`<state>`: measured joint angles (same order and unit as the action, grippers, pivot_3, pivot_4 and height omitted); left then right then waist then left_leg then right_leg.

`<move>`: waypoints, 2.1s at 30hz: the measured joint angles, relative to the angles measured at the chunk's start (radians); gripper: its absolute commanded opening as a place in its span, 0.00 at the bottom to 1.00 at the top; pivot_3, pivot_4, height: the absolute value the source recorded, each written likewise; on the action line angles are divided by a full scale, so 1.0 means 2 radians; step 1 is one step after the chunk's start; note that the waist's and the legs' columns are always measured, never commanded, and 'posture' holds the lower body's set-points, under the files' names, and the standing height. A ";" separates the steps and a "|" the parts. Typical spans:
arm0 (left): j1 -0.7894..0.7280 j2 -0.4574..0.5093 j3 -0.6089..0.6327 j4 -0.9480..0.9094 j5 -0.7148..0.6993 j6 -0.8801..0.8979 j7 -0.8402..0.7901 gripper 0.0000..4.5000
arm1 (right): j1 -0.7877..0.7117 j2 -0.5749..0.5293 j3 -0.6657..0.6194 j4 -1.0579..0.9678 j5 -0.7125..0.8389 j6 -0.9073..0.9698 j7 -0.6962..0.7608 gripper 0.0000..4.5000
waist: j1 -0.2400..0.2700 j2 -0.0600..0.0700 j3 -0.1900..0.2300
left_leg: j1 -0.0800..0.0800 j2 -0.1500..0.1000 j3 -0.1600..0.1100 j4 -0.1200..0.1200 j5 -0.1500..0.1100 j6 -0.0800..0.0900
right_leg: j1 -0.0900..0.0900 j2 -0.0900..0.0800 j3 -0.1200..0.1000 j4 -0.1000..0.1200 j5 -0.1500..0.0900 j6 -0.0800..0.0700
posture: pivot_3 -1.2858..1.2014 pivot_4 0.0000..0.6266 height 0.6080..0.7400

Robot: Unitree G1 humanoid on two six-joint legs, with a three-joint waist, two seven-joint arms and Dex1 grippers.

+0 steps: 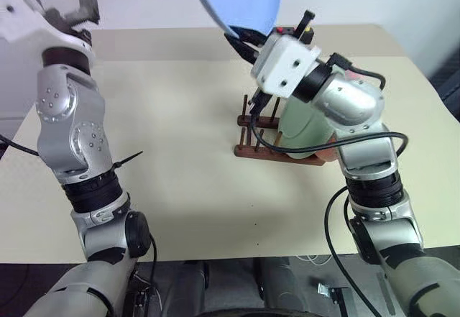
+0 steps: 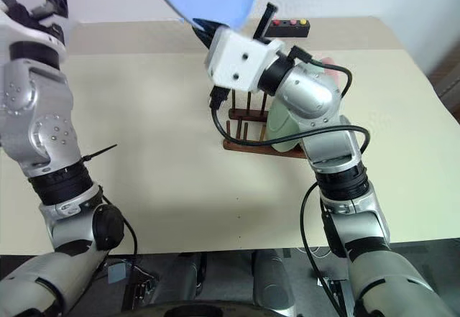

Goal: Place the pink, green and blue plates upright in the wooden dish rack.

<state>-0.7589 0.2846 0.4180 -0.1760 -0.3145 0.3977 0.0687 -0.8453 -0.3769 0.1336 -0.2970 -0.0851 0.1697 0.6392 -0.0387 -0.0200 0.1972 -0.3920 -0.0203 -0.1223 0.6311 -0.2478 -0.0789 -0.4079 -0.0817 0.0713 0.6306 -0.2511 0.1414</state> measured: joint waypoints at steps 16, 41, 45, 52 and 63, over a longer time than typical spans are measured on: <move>0.100 0.015 -0.098 0.068 0.019 -0.052 -0.142 0.99 | 0.029 0.056 -0.133 -0.163 0.276 0.379 -0.077 0.00 | 0.000 0.000 0.000 | 0.000 0.000 0.000 0.000 0.000 0.000 | 0.000 0.000 0.000 0.000 0.000 0.000 | 0.52 0.24 1.00; 0.166 0.023 -0.168 0.069 0.033 -0.063 -0.239 0.99 | 0.066 0.126 -0.268 -0.137 0.644 0.575 -0.369 0.00 | -0.002 0.001 0.000 | 0.000 0.000 0.000 -0.001 0.000 0.000 | -0.001 0.000 0.000 0.000 0.000 0.000 | 0.52 0.24 1.00; 0.167 0.022 -0.168 0.068 0.033 -0.062 -0.239 0.99 | 0.077 0.107 -0.264 -0.127 0.683 0.553 -0.405 0.00 | -0.002 0.001 0.000 | 0.000 0.000 0.000 -0.001 0.000 0.000 | -0.001 0.000 0.000 0.000 0.000 0.000 | 0.52 0.24 1.00; 0.169 0.019 -0.168 0.068 0.033 -0.062 -0.239 0.99 | 0.092 0.073 -0.237 -0.121 0.734 0.508 -0.448 0.00 | -0.002 0.001 0.000 | 0.000 0.000 0.000 -0.001 0.000 0.000 | -0.001 0.000 0.000 0.000 0.000 0.000 | 0.52 0.24 1.00; 0.169 0.019 -0.168 0.068 0.034 -0.063 -0.239 0.99 | 0.112 0.021 -0.188 -0.106 0.803 0.443 -0.499 0.00 | -0.002 0.001 0.000 | 0.000 0.000 0.000 -0.001 0.000 0.001 | -0.001 0.000 0.000 0.000 0.000 0.000 | 0.52 0.24 1.00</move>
<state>-0.4216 0.3225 0.0823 -0.0401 -0.2472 0.2726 -0.4103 -0.6209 -0.3344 -0.2426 -0.5097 1.5201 1.0554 -0.3578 -0.0429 -0.0182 0.1969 -0.3926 -0.0199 -0.1224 0.6293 -0.2483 -0.0779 -0.4090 -0.0817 0.0714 0.6303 -0.2514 0.1408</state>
